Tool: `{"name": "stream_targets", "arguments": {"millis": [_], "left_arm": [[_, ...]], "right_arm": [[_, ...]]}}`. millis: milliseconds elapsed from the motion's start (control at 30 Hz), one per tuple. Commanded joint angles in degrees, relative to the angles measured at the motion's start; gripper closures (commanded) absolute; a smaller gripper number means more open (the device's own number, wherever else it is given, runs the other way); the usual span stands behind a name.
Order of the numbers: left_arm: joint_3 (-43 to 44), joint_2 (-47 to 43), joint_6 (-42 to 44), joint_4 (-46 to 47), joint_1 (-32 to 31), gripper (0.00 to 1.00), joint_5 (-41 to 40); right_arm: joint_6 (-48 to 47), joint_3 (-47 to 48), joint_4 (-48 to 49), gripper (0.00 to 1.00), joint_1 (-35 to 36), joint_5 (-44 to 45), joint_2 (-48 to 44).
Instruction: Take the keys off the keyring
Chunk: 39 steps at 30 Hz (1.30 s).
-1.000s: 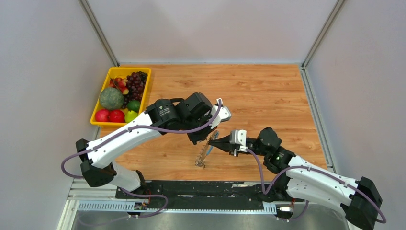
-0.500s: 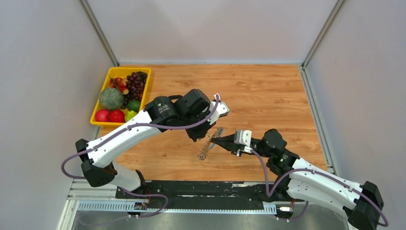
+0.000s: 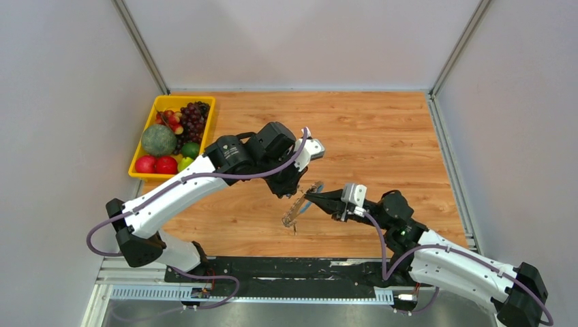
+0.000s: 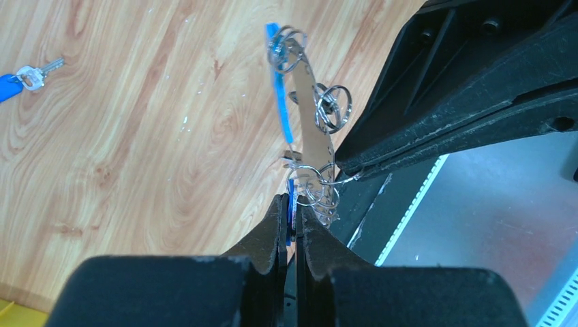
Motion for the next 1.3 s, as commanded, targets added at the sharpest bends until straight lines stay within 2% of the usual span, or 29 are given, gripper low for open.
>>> {"name": "stream_targets", "arguments": {"millis": [0, 167, 467, 767, 1267], "left_arm": [[-0.68, -3.39, -0.11, 3.82, 0.87, 1.0, -1.48], [-2.24, -5.37, 0.49, 5.46, 0.87, 1.0, -1.32], [-5.54, -4.98, 0.28, 7.82, 0.67, 1.0, 4.07], [-8.27, -5.1, -0.38, 10.84, -0.08, 1.0, 4.52], [-13.92, -5.35, -3.04, 18.4, -0.61, 1.0, 8.16]], "right_arm": [[5.26, 1.11, 3.36, 1.0, 0.65, 4.39, 0.39], [8.11, 0.61, 4.36, 1.0, 0.63, 9.38, 0.7], [11.02, 0.88, 6.56, 1.0, 0.67, 14.38, 2.39], [15.0, -0.81, 10.9, 1.0, 0.67, 20.19, 2.25], [21.15, -9.71, 27.59, 1.0, 0.66, 27.91, -1.2]]}}
